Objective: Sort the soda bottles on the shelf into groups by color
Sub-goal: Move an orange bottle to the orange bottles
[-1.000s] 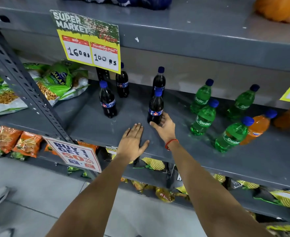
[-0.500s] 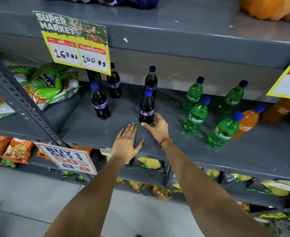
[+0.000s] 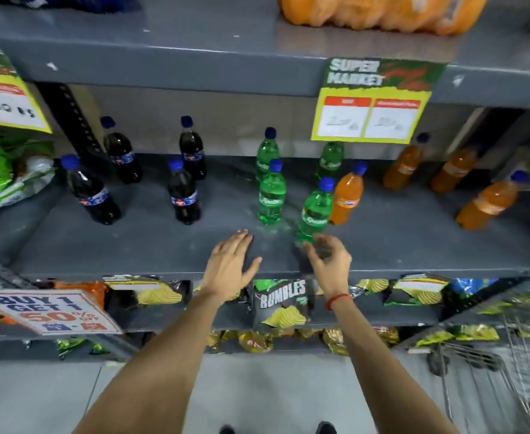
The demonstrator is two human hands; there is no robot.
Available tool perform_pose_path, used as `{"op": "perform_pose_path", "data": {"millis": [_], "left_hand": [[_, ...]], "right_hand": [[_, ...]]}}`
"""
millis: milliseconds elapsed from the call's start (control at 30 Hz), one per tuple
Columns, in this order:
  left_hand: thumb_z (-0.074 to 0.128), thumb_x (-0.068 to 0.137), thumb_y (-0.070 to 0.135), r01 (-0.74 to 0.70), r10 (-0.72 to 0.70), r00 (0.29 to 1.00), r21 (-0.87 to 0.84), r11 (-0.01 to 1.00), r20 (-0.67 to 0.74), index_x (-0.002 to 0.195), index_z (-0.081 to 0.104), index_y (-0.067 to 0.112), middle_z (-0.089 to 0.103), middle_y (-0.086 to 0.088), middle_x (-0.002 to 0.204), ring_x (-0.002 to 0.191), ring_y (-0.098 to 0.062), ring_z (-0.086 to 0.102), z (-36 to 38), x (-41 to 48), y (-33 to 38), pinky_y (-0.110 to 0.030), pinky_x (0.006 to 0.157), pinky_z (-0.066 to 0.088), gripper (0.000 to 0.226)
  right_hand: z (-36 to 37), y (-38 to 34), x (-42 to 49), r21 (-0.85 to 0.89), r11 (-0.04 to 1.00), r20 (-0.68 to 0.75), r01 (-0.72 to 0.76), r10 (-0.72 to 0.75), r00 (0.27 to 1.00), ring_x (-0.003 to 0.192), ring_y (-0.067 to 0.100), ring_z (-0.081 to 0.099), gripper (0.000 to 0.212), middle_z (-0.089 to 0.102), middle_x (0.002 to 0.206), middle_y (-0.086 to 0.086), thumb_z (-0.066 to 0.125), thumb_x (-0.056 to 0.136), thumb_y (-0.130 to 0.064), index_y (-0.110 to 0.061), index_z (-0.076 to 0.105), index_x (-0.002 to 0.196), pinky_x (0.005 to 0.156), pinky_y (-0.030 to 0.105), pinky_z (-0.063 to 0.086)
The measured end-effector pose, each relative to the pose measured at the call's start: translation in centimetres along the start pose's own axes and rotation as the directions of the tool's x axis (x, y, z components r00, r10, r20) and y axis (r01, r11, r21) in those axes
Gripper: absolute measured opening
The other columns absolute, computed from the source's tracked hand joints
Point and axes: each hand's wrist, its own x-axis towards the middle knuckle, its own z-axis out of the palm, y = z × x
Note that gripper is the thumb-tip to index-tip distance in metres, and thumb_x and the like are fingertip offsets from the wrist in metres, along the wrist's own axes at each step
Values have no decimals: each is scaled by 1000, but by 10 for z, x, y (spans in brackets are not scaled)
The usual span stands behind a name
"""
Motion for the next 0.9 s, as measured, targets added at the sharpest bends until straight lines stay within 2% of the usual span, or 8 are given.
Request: {"op": "perform_pose_path", "data": {"millis": [100,167,300,433,567,700,900], "left_hand": [[29,87,54,-15,15,999,21,1000,42,127,49,-2,53,-19,132,120,-29,51,10,16,42,-42,93,44,72],[27,86,58,4,-6,998,29,1000,55,129,46,-3,50,-20,134,122,-30,48,15,25,59,-41,96,41,77],[12,83,64,62,-68,994,61,996,90,140,27,-1,31,-19,148,137,-28,26,27,37,80,-40,109,22,88],[1,81,64,108,-119,990,140,984,79,143,18,2,22,-14,152,140,-23,15,40,36,84,-38,112,11,89],[3,82,63,113,-122,991,135,984,59,143,19,2,24,-14,152,140,-22,17,41,37,84,-38,112,12,88],[9,84,62,126,-134,989,119,985,66,142,23,2,27,-14,150,139,-23,21,42,35,86,-39,112,14,85],[11,85,62,133,-142,987,118,984,70,142,24,3,28,-14,150,139,-22,22,41,34,85,-39,112,15,84]], "right_hand": [[-32,15,24,-30,999,-108,-24,21,994,78,29,65,17,68,86,16,72,77,-16,-9,64,91,74,50,55],[-44,18,42,-26,999,-125,-43,39,991,83,28,65,23,69,90,17,73,76,-16,-6,64,94,79,48,55],[-52,15,78,-70,994,-41,-81,78,996,103,31,60,45,64,110,19,77,72,-15,-4,58,111,87,35,47],[-43,16,100,-158,985,45,-70,78,996,112,36,52,65,56,118,24,80,67,-18,-1,48,122,93,37,41],[-33,16,106,-117,988,31,-102,106,994,109,36,54,64,57,117,22,80,66,-18,-1,49,120,89,34,42],[-27,21,107,-81,986,-10,-144,144,990,103,35,58,54,61,112,21,79,68,-21,-2,53,112,86,35,45],[-31,19,101,-124,985,-30,-120,117,993,93,34,62,42,68,101,18,79,68,-28,-4,58,96,77,34,47]]}}
